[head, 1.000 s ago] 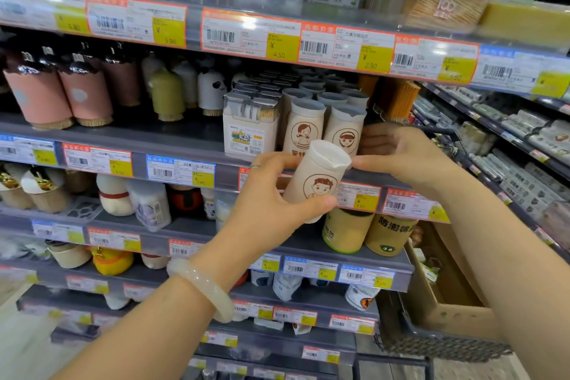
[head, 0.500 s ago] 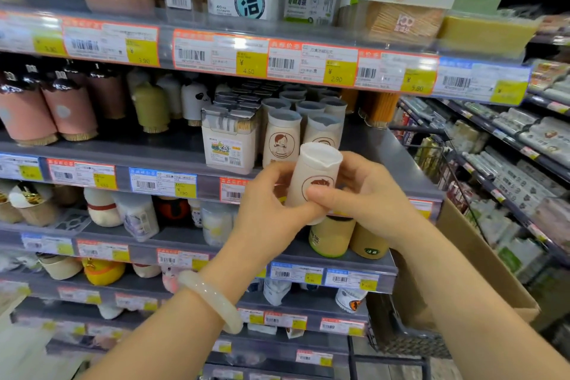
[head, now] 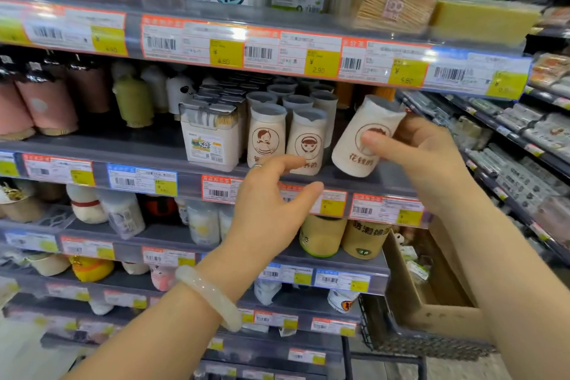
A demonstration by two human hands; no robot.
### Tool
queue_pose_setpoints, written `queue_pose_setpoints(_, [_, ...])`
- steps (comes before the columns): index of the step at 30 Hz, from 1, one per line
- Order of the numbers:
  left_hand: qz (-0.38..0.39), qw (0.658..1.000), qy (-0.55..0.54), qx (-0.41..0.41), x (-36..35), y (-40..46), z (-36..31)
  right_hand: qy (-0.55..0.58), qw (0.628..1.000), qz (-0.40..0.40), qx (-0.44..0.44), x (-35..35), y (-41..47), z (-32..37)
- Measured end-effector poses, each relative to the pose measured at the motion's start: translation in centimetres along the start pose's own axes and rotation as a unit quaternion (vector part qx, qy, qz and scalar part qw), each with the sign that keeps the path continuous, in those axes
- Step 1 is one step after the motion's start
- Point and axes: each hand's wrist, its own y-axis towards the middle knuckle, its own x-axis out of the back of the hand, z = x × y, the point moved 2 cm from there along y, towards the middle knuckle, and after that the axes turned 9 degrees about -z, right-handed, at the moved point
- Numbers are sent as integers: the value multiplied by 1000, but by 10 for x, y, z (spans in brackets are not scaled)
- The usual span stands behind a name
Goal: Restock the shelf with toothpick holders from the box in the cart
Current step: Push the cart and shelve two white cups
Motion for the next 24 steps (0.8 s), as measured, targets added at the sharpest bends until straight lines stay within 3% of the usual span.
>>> queue_pose_setpoints(7, [-33,997,65,-32,-13,4,-2,-129,990,-15,-51,-12,43,-30])
queue_pose_setpoints(14, [-50,996,67,-16,-13,6,2,-216,974,67,-23,-25,65,-34])
queue_pose_setpoints(16, [-52,996,73,-20,-14,6,3,-200,970,128,-47,-18,68,-34])
queue_pose_setpoints(19, [-44,996,76,-21,-14,5,5,-88,961,238,-106,-6,72,-39])
queue_pose_setpoints(24, [-43,995,90,-26,-13,5,9,-52,936,335,-97,-6,81,-40])
